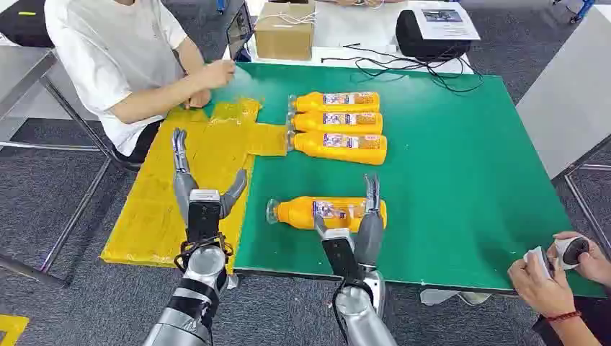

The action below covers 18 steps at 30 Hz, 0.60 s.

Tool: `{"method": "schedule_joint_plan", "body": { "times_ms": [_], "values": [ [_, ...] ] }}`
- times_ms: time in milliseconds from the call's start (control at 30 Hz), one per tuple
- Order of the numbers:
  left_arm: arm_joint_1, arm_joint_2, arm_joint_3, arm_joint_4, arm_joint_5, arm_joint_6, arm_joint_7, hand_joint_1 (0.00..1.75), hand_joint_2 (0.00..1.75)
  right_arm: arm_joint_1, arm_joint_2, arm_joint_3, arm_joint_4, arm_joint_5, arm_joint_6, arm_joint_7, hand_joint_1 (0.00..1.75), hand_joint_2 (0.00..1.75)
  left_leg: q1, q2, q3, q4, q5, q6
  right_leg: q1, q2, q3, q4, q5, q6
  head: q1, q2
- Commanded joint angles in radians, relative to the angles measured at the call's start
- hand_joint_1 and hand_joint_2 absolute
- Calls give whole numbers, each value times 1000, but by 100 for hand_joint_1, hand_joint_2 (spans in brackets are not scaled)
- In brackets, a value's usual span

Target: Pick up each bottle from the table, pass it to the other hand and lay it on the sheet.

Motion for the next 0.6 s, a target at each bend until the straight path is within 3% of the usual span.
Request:
{"method": "schedule_joint_plan", "body": {
  "times_ms": [33, 600],
  "values": [
    [-10, 4, -10, 27, 1, -2, 3, 0, 175, -32, 11, -5, 45, -7, -2, 0, 0, 175, 1, 0, 3, 0, -1, -1, 0, 2, 3, 0, -1, -1, 0, 0],
    [-10, 4, -10, 27, 1, -2, 3, 0, 175, -33, 11, -5, 44, -10, -2, 0, 0, 175, 1, 0, 5, 0, -2, -1, 1, 3, 4, 0, -2, -1, 0, 0]
  ]
}}
